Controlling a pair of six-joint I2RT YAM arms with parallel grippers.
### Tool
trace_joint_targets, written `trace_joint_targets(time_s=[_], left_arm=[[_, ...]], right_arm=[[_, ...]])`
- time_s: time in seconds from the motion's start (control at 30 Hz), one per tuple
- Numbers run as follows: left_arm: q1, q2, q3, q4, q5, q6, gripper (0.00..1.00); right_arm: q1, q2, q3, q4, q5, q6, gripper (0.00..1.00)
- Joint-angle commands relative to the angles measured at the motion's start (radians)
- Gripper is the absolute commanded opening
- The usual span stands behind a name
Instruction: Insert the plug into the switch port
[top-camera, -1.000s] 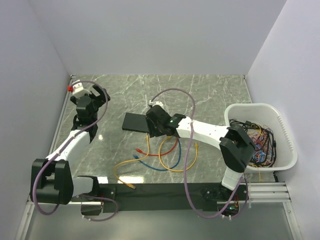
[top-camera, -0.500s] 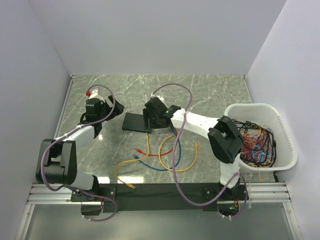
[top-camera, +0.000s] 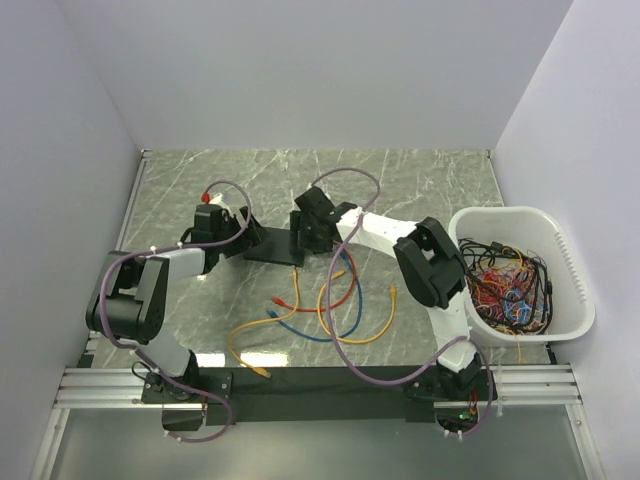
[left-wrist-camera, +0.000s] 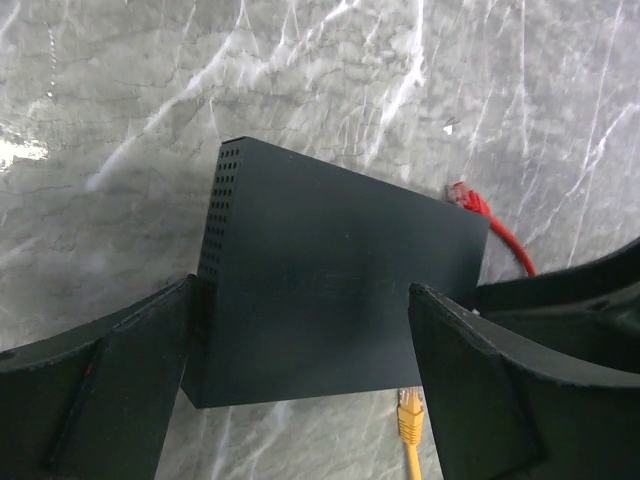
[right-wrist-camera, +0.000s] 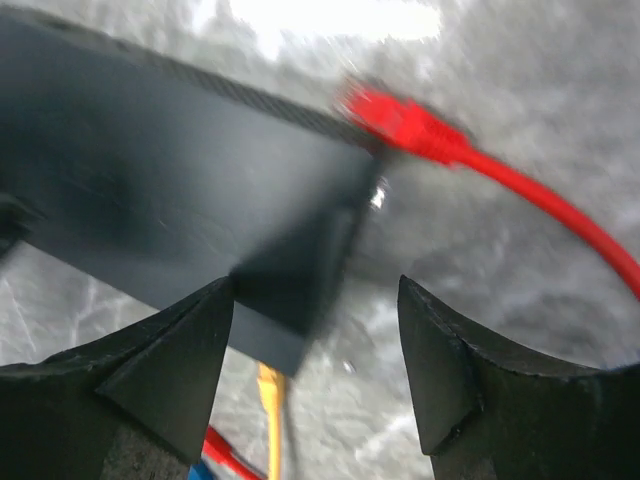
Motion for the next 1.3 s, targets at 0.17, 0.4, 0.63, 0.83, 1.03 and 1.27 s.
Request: trace_joint_targets(time_s=[0.17, 0.4, 0.63, 0.83, 1.03, 1.27], left_arm=[[-0.028, -0.047, -0.052, 0.011, 0.030, -0.037, 0.90], [-0.035, -0.196, -0.154, -0.046, 0.003, -0.083, 0.91], [-0.034, -0.301, -0.110, -0.228, -0.201, -0.054, 0.95], [-0.034, -0.350, -0.082, -0.268, -0.307, -0.103, 0.95], [-0.034, -0.465, -0.098, -0.281, -0.414, -0.129, 0.94], [-0.034, -0.605, -0.082, -0.391, -0.584, -0.154, 0.92]], right_arm=[[0.000, 0.129, 0.190, 0.008, -0.066, -0.001, 0.70], [0.003, 0.240, 0.342, 0.021, -0.164, -0.032, 0.66], [0.024, 0.281, 0.408, 0.076, -0.259, -0.049, 0.66], [0.026, 0.186, 0.306, 0.183, -0.209, -0.131, 0.67], [0.006, 0.064, 0.295, 0.159, -0.072, -0.228, 0.72], [0.006, -0.091, 0.198, 0.036, 0.058, -0.260, 0.73]])
